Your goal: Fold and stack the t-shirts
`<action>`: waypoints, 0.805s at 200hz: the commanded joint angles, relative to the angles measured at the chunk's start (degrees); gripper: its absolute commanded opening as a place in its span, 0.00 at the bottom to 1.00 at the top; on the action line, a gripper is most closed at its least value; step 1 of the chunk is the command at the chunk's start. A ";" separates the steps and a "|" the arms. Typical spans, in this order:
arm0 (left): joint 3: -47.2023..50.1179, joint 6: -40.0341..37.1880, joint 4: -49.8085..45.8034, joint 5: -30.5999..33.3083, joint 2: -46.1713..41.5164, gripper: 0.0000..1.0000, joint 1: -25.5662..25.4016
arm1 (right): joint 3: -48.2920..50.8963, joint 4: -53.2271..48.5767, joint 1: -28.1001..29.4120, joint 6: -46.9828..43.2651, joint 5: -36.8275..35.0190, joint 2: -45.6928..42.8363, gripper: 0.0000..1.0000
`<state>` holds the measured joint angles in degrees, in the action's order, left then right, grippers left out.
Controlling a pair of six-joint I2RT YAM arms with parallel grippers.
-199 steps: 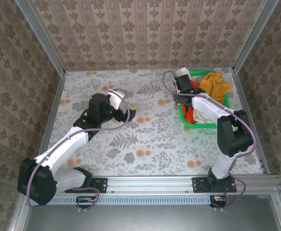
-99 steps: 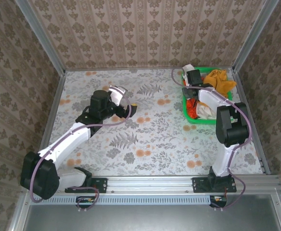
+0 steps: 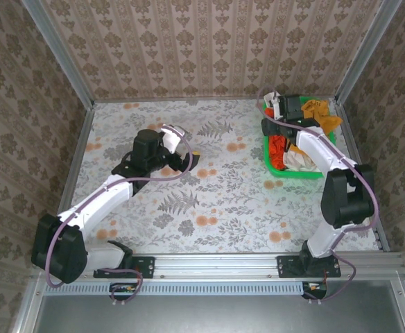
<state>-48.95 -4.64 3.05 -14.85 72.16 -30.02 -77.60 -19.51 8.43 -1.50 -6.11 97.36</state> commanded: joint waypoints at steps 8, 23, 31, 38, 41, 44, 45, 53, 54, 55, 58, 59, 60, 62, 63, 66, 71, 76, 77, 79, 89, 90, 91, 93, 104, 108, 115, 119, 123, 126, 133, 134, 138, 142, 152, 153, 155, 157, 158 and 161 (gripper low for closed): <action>-1.24 -1.29 1.00 -1.49 -0.05 1.00 -0.30 | 0.31 -3.53 2.44 5.12 1.49 3.73 0.70; -0.98 -1.24 1.04 -1.50 -0.22 1.00 -0.32 | -2.29 -6.53 3.06 6.47 -0.39 6.91 0.68; -0.72 -1.20 1.06 -1.42 -0.37 1.00 -0.30 | -3.70 -8.31 3.08 7.50 -1.93 8.53 0.66; -0.47 -1.08 1.12 -1.33 -0.50 1.00 -0.30 | -4.89 -9.60 3.02 8.26 -3.12 10.04 0.64; -0.29 -1.14 1.11 -1.25 -0.60 1.00 -0.30 | -5.27 -10.07 3.06 8.42 -3.58 10.64 0.64; -0.22 -1.14 1.16 -1.19 -0.68 1.00 -0.30 | -5.62 -10.44 3.07 8.56 -3.92 11.18 0.63; -0.20 -1.15 1.17 -1.17 -0.69 1.00 -0.30 | -5.76 -10.54 3.08 8.59 -4.01 11.36 0.63; 0.12 -1.03 1.17 -1.01 -0.79 1.00 -0.30 | -6.57 -10.89 3.08 8.79 -5.01 12.58 0.61; 0.10 -1.00 1.21 -0.99 -0.84 1.00 -0.30 | -6.67 -10.90 3.09 8.79 -5.12 12.67 0.60; 0.14 -0.99 1.19 -0.98 -0.86 1.00 -0.30 | -6.72 -10.90 3.09 8.83 -5.26 12.81 0.60; 0.19 -0.98 1.19 -0.97 -0.88 1.00 -0.30 | -7.05 -10.86 3.09 8.75 -5.69 13.25 0.59; 0.18 -1.03 1.23 -0.97 -0.88 1.00 -0.30 | -7.22 -11.59 3.04 8.75 -5.81 13.45 0.58; 0.17 -1.05 1.20 -1.01 -0.88 1.00 -0.30 | -7.30 -12.04 3.07 8.73 -5.92 13.59 0.58; 0.19 -1.06 1.18 -0.98 -0.88 1.00 -0.30 | -7.56 -12.46 3.08 8.62 -6.15 13.89 0.57; 0.18 -1.02 1.17 -0.97 -0.88 1.00 -0.30 | -7.65 -12.61 3.09 8.62 -6.26 14.03 0.56; 0.29 -1.00 1.17 -0.97 -0.93 1.00 -0.30 | -7.96 -12.91 3.09 8.47 -6.47 14.49 0.55; 0.30 -1.03 1.17 -0.97 -0.97 1.00 -0.30 | -8.56 -13.31 3.08 8.36 -6.86 15.21 0.53; 0.34 -1.07 1.18 -0.95 -1.01 1.00 -0.30 | -9.03 -13.66 3.07 8.06 -7.36 15.72 0.49; 0.34 -1.02 1.18 -0.96 -0.99 1.00 -0.30 | -9.13 -13.73 3.08 8.03 -7.44 15.91 0.49; 0.39 -1.06 1.19 -0.97 -0.97 1.00 -0.37 | -9.34 -13.94 3.09 7.94 -7.60 16.17 0.47; 0.36 -0.99 1.17 -0.91 -0.97 1.00 -0.30 | -10.49 -14.81 3.09 7.44 -8.30 17.23 0.37; 0.40 -1.03 1.17 -0.89 -0.97 1.00 -0.30 | -10.57 -14.88 3.09 7.41 -8.35 17.28 0.36; 0.42 -1.01 1.17 -0.89 -0.97 1.00 -0.30 | -10.65 -14.91 3.09 7.35 -8.37 17.40 0.35; 0.38 -1.05 1.13 -0.88 -1.01 1.00 -0.30 | -10.82 -15.05 3.07 7.22 -8.52 17.55 0.32; 0.33 -1.07 1.05 -0.88 -1.06 1.00 -0.30 | -11.29 -15.21 3.04 6.58 -9.11 17.63 0.22; 0.32 -1.05 1.06 -0.90 -1.14 1.00 -0.30 | -11.41 -15.20 3.07 6.34 -9.30 17.62 0.19; 0.31 -1.06 0.92 -0.90 -1.15 1.00 -0.35 | -11.68 -15.13 2.88 5.91 -9.52 17.35 0.13; 0.26 -1.07 0.85 -0.88 -1.19 1.00 -0.30 | -11.86 -15.12 2.89 5.69 -9.66 17.29 0.11; 0.42 -1.00 0.82 -0.93 -1.23 1.00 -0.30 | -12.06 -15.13 2.76 5.51 -9.80 17.17 0.09; 0.37 -0.98 0.82 -0.90 -1.23 1.00 -0.30 | -12.20 -15.19 2.66 5.35 -9.90 17.16 0.06; 0.42 -0.98 0.89 -0.97 -1.17 1.00 -0.30 | -12.56 -15.21 2.46 5.15 -10.12 17.04 0.02; 0.43 -0.98 0.90 -0.97 -1.16 1.00 -0.30 | -12.61 -15.25 2.47 5.08 -10.14 17.06 0.02; 0.41 -0.98 0.91 -0.97 -1.15 1.00 -0.30 | -12.90 -15.23 2.23 4.84 -10.15 17.03 0.00; 0.31 -0.94 0.92 -1.01 -1.12 1.00 -0.30 | -13.07 -15.13 2.04 4.60 -10.15 17.05 0.00; 0.32 -0.85 0.95 -1.14 -0.97 1.00 -0.39 | -13.54 -14.78 1.58 3.79 -10.23 17.28 0.00; 0.29 -0.87 0.97 -1.14 -0.97 1.00 -0.39 | -13.58 -14.73 1.54 3.70 -10.19 17.26 0.00; 0.33 -0.87 0.92 -1.14 -0.93 1.00 -0.39 | -13.68 -14.63 1.45 3.48 -10.23 17.32 0.00; 0.28 -0.84 0.91 -1.14 -0.89 1.00 -0.39 | -13.77 -14.56 1.27 3.27 -10.13 17.33 0.00; 0.18 -0.91 0.95 -1.14 -0.89 1.00 -0.39 | -13.79 -14.53 1.21 3.17 -10.09 17.42 0.00; 0.17 -0.89 1.00 -1.21 -0.82 1.00 -0.39 | -14.00 -14.42 0.97 2.78 -10.08 17.61 0.00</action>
<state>-48.88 -4.73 3.07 -15.22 72.16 -30.02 -89.17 -32.60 10.57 4.10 -16.29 113.30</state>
